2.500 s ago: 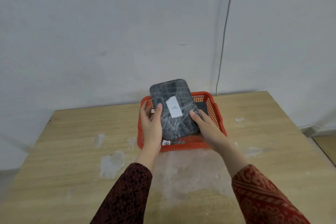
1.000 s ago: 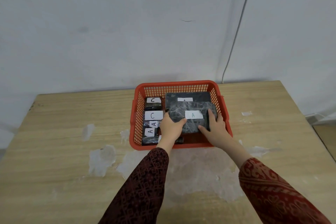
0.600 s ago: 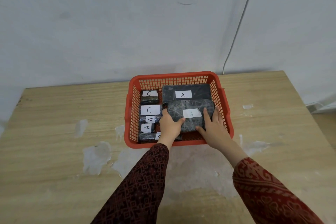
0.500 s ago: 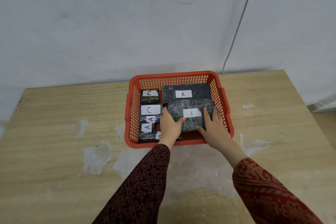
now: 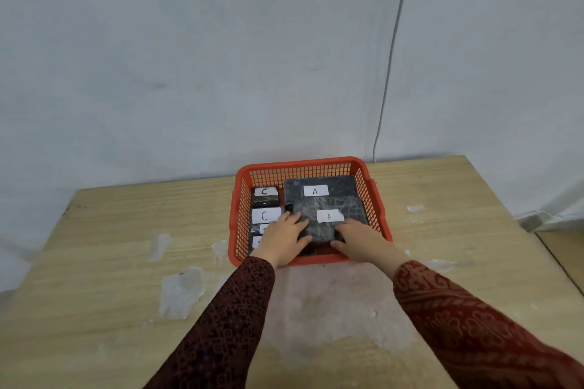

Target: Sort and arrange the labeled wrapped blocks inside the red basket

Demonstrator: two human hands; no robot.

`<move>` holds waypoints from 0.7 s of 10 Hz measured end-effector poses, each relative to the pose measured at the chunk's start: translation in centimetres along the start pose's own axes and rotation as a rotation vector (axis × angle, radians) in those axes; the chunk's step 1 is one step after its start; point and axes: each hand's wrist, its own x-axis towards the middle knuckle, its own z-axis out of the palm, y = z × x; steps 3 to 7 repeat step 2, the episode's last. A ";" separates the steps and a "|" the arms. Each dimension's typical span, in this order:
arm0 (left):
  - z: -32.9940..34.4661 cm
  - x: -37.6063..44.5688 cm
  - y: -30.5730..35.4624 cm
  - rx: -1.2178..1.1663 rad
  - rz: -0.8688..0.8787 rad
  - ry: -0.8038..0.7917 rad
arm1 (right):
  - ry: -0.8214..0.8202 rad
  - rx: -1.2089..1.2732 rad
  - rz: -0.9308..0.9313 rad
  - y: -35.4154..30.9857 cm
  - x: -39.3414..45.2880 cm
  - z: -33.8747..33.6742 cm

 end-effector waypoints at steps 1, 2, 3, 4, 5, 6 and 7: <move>-2.3 -1.0 -1.0 0.118 -0.005 -0.094 | -0.060 -0.205 -0.063 -1.2 -0.5 -2.5; -7.3 -1.8 -1.7 0.257 -0.045 0.015 | 0.062 -0.314 -0.140 -2.5 -0.4 -7.4; -7.3 -1.8 -1.7 0.257 -0.045 0.015 | 0.062 -0.314 -0.140 -2.5 -0.4 -7.4; -7.3 -1.8 -1.7 0.257 -0.045 0.015 | 0.062 -0.314 -0.140 -2.5 -0.4 -7.4; -7.3 -1.8 -1.7 0.257 -0.045 0.015 | 0.062 -0.314 -0.140 -2.5 -0.4 -7.4; -7.3 -1.8 -1.7 0.257 -0.045 0.015 | 0.062 -0.314 -0.140 -2.5 -0.4 -7.4; -7.3 -1.8 -1.7 0.257 -0.045 0.015 | 0.062 -0.314 -0.140 -2.5 -0.4 -7.4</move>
